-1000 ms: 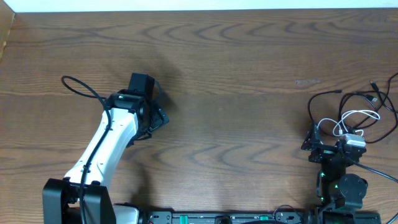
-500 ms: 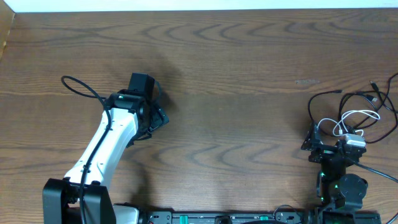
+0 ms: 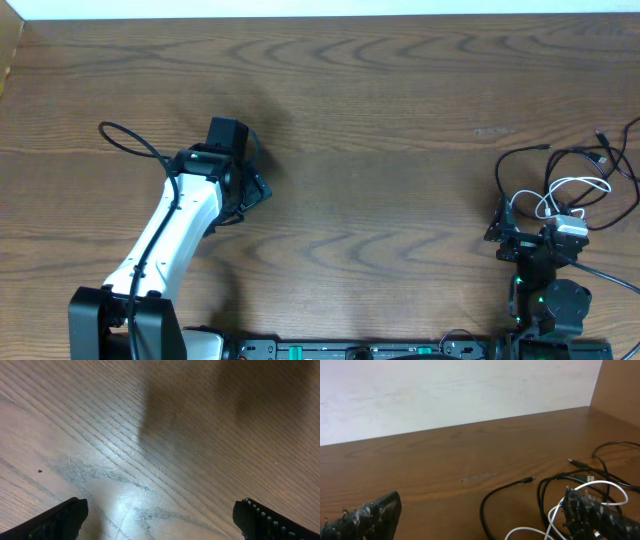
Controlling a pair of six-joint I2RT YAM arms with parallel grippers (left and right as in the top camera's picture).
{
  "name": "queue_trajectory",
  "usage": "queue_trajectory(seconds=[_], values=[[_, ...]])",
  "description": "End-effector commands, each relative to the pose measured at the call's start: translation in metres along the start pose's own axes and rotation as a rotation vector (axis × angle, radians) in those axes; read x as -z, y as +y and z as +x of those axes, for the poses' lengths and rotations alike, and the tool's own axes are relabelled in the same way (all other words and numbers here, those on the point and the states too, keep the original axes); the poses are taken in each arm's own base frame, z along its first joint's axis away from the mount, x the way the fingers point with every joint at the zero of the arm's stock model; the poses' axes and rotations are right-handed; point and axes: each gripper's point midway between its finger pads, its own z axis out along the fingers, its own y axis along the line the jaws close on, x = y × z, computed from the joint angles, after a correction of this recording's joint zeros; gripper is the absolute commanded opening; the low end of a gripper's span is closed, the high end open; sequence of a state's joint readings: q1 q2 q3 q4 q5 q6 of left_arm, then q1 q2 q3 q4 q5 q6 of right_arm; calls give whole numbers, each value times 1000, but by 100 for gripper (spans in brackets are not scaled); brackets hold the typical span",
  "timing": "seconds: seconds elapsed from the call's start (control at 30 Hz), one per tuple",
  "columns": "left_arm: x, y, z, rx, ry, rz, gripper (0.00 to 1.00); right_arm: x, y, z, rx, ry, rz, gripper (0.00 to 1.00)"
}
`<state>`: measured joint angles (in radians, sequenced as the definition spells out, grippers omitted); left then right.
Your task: Untangle cables
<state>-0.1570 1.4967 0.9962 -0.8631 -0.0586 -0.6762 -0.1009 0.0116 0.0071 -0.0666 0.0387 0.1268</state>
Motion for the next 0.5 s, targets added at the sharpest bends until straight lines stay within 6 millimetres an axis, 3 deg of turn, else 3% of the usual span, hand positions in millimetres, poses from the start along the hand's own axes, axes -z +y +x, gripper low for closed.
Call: queue_trajectory(seconds=[0.0, 0.47], values=[[1, 2, -3, -5, -10, -10, 98, 0, 0, 0, -15, -4, -1, 99], [22, 0, -8, 1, -70, 46, 98, 0, 0, 0, -15, -4, -1, 99]])
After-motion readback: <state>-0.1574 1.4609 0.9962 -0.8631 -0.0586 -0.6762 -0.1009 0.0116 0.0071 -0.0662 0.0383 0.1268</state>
